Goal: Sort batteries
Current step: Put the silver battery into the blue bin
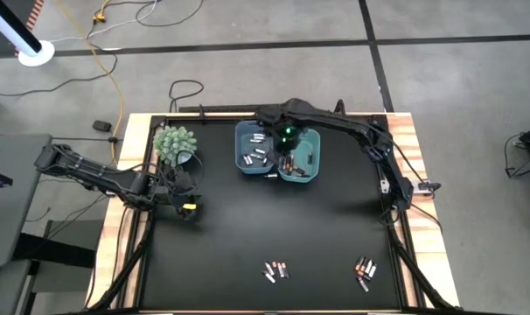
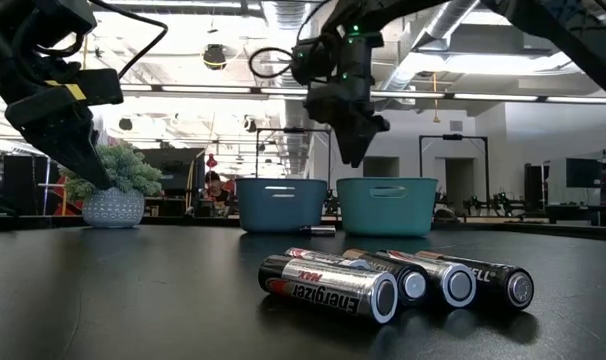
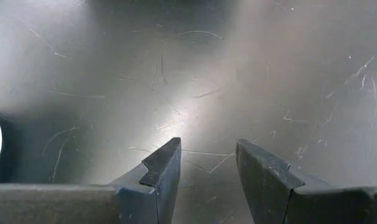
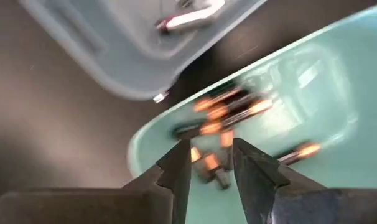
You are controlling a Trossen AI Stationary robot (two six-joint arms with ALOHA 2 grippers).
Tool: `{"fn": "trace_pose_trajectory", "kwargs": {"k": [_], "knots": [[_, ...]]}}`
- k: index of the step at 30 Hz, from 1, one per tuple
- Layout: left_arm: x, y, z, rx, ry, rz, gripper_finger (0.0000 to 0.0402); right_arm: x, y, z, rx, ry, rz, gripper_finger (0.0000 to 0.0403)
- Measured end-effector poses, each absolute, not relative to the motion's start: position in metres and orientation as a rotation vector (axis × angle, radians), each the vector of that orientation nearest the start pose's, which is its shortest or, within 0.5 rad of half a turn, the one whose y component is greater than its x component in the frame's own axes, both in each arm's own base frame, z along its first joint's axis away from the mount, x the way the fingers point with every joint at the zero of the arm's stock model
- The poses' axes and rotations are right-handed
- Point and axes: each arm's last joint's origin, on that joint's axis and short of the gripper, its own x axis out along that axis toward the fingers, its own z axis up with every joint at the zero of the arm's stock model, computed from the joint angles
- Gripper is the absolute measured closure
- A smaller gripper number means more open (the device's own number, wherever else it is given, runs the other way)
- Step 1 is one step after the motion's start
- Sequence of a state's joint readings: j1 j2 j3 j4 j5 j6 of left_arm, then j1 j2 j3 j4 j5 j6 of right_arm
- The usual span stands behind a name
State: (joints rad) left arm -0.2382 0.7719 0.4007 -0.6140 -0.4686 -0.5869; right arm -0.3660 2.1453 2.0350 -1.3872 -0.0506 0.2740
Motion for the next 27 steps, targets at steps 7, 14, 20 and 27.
{"fn": "trace_pose_trajectory", "kwargs": {"k": [7,14,20,27], "knots": [[0.132,-0.019,0.177,-0.201,0.823,0.469,0.0253,0.381,-0.100,0.286,0.481,1.403,-0.564,0.0280],[0.132,-0.019,0.177,-0.201,0.823,0.469,0.0253,0.353,-0.050,0.293,0.567,1.289,-0.693,0.0280],[0.132,-0.019,0.177,-0.200,0.824,0.468,0.0253,0.334,-0.017,0.261,0.736,1.205,-0.804,0.0280],[0.132,-0.019,0.177,-0.201,0.823,0.468,0.0253,0.335,0.003,0.222,0.920,1.084,-0.875,0.0280]]}}
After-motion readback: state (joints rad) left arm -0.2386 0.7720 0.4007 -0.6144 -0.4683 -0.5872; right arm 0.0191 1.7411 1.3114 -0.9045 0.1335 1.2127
